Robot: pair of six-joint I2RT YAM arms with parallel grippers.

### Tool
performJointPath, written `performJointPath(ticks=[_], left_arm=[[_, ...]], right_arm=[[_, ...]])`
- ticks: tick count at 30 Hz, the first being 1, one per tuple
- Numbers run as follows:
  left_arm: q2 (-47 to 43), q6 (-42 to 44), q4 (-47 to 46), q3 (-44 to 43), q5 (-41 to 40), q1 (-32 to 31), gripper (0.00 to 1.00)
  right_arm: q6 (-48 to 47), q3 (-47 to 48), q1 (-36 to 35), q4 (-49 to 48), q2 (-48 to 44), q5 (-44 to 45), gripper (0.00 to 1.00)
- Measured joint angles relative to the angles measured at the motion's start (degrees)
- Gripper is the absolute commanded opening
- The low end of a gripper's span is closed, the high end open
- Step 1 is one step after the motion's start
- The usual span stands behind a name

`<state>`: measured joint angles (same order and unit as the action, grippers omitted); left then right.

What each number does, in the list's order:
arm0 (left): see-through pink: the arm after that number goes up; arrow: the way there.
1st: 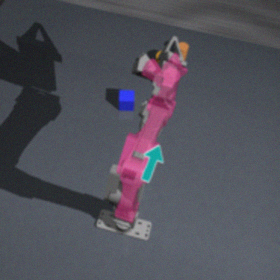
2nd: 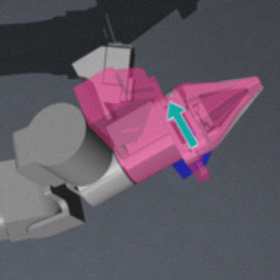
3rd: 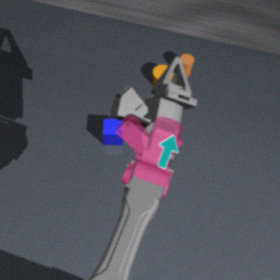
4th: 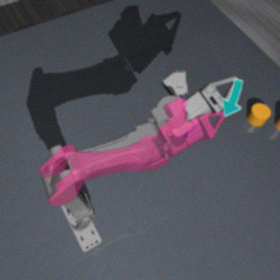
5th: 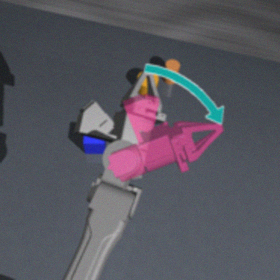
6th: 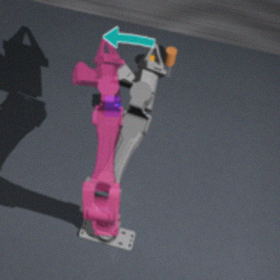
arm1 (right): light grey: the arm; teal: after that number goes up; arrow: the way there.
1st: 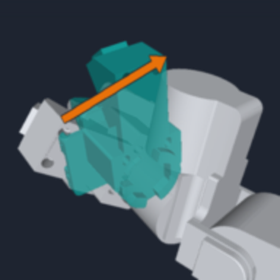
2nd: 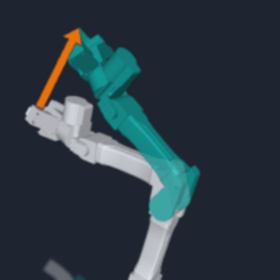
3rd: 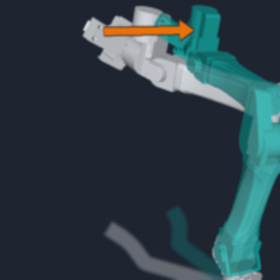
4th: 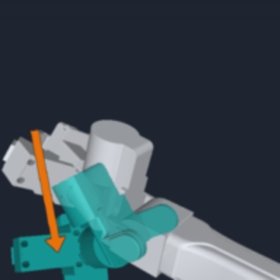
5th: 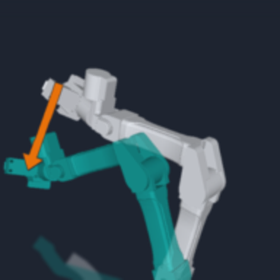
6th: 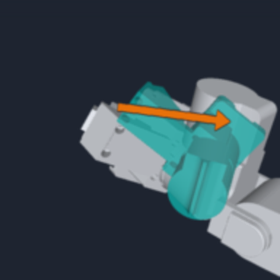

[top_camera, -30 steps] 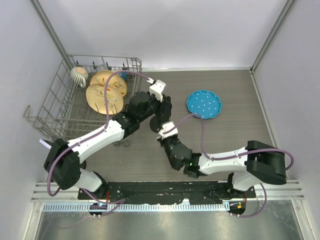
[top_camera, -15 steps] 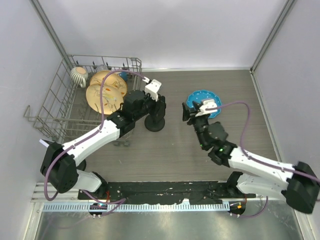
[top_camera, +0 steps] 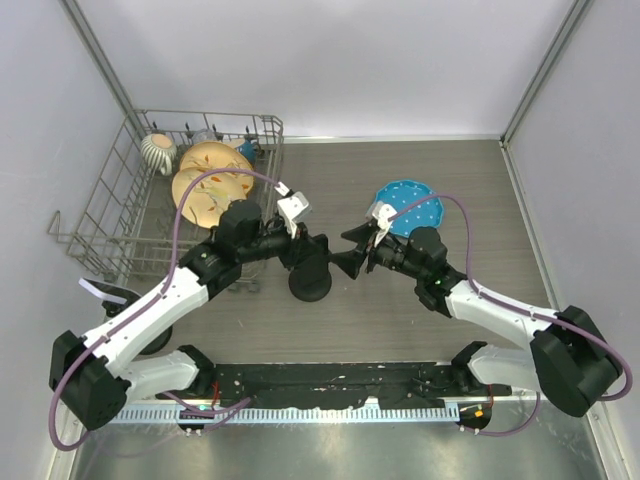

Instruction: Place the phone on the phone stand

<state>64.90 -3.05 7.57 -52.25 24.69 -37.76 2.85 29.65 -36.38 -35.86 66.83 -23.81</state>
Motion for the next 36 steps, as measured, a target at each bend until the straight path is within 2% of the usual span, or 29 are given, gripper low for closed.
performJointPath(ticks=[9, 16, 21, 28, 36], left_arm=[[-2.0, -3.8, 0.9, 1.2, 2.4, 0.0, 0.00], [-2.5, -6.4, -1.6, 2.7, 1.4, 0.0, 0.00], [-2.8, -9.2, -1.1, 2.5, -5.3, -1.3, 0.00], [-3.3, -13.7, 9.1, -2.1, -16.7, -3.7, 0.00], [-5.7, -19.6, 23.1, -7.2, -20.1, -4.2, 0.00]], right_arm=[[4.9, -2.0, 0.5, -6.8, -0.5, -10.8, 0.73], [6.7, -2.0, 1.1, -9.1, 1.6, -14.8, 0.73], [7.1, -2.0, 1.2, -9.4, 1.9, -13.0, 0.73], [7.1, -2.1, 1.2, -8.8, 1.8, -6.7, 0.73], [7.2, -4.9, 1.6, -9.3, -2.3, 2.3, 0.73]])
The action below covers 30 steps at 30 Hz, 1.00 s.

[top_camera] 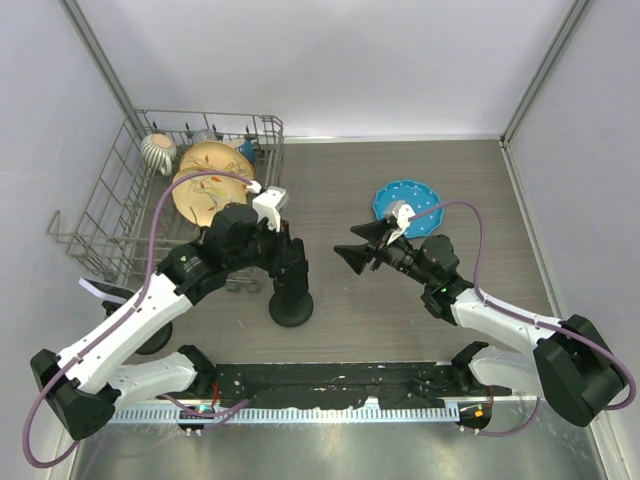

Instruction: Place the phone on the phone stand

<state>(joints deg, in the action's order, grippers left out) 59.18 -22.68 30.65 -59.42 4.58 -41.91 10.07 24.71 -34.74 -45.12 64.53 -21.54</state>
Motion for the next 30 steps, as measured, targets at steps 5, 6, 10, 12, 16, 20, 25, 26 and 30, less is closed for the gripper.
performJointPath(ticks=[5, 6, 10, 12, 16, 20, 25, 26, 30], left_arm=[[-2.8, -3.3, 7.6, -1.8, -0.1, -0.3, 0.00], [-3.9, -4.0, 9.4, -1.9, -0.6, -0.4, 0.00], [-8.2, -7.3, 17.2, -3.4, -7.6, -0.6, 0.00], [-10.6, -8.5, 20.5, -4.0, -12.5, -0.6, 0.00], [-16.0, -10.3, 24.6, -4.2, -22.2, -0.6, 0.00], [-18.1, -13.2, 30.3, -7.5, -31.4, -0.6, 0.00], [-17.6, -17.6, 37.2, -13.0, -39.5, -0.6, 0.00], [-17.4, -18.5, 38.3, -13.6, -40.7, -0.6, 0.00], [-16.1, -25.2, 44.3, -15.1, -46.1, -0.6, 0.00]], right_arm=[[0.3, 0.0, 0.1, -0.3, 0.0, 1.9, 0.73], [0.3, 0.0, 0.1, -0.3, 0.0, 2.1, 0.73], [0.5, 0.0, 0.1, -0.3, 0.0, 2.5, 0.73], [0.7, 0.0, 0.1, -0.5, 0.4, 2.6, 0.73], [0.9, 0.0, 0.1, -0.7, 1.5, 2.6, 0.73], [1.1, 0.0, 0.1, -0.7, 1.9, 2.6, 0.73], [1.3, 0.0, 0.2, -0.9, 2.1, 2.6, 0.73], [1.4, 0.0, 0.2, -0.9, 2.2, 2.6, 0.73], [1.7, 0.0, 0.2, -1.1, 2.7, 2.5, 0.73]])
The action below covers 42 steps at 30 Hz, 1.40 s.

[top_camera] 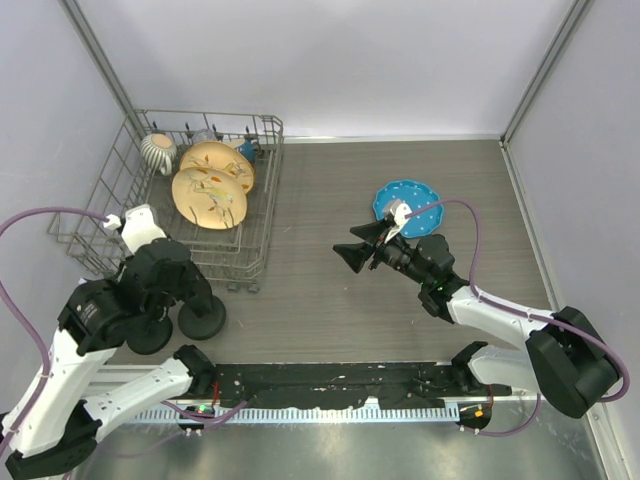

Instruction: Place the phone on the phone stand

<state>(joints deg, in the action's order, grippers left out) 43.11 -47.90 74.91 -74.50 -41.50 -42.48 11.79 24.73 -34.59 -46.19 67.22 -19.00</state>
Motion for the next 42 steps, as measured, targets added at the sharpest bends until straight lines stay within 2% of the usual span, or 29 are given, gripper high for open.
performJointPath(ticks=[7, 12, 16, 25, 42], left_arm=[[4.6, -13.4, 7.1, -1.7, -4.7, 0.0, 0.00], [9.8, -23.1, 6.7, -2.3, -5.6, 0.0, 0.00], [11.9, -27.6, 5.9, -2.0, -7.1, 0.0, 0.00], [15.2, -28.1, 6.0, -2.0, -10.6, 0.0, 0.00], [8.7, -25.0, 5.7, 5.2, -10.2, 1.3, 0.00]], right_arm=[[0.5, 0.0, 0.0, -0.1, 1.0, -0.2, 0.73], [0.7, 0.0, 0.0, -0.1, 1.2, -0.2, 0.73], [0.7, 0.0, 0.0, -0.1, 1.2, -0.2, 0.73], [0.7, 0.0, 0.0, -0.1, 1.2, -0.2, 0.73], [1.3, 0.1, 0.0, -0.5, 2.1, -0.6, 0.73]])
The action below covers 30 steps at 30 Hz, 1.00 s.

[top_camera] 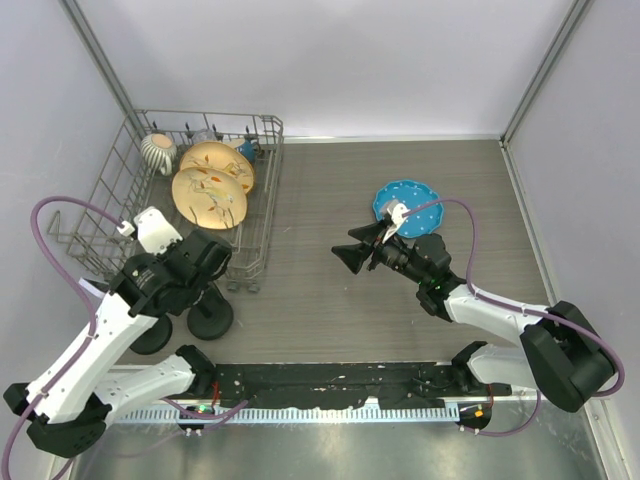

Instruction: Place the phone on the phone stand

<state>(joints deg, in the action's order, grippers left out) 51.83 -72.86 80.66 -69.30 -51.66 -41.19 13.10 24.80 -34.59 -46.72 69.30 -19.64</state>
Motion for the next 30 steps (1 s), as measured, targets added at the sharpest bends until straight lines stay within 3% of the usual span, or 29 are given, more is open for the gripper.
performJointPath(ticks=[21, 23, 28, 30], left_arm=[[-3.0, -0.7, -0.2, 3.6, 0.9, 0.6, 0.01], [-2.4, -1.5, -0.2, 4.3, 1.3, 0.6, 0.14], [-2.7, -3.3, -0.7, 5.4, 1.4, 0.6, 0.30], [-3.5, -3.5, -1.2, 5.4, 1.0, 0.6, 0.43]], right_arm=[[1.0, 0.2, 0.0, -0.6, 2.0, -1.3, 0.73], [1.0, 0.2, 0.0, -0.8, 2.0, -1.3, 0.73], [1.0, 0.2, 0.0, -1.3, 2.0, -1.3, 0.73], [1.0, 0.2, 0.0, -1.3, 2.0, -1.3, 0.73]])
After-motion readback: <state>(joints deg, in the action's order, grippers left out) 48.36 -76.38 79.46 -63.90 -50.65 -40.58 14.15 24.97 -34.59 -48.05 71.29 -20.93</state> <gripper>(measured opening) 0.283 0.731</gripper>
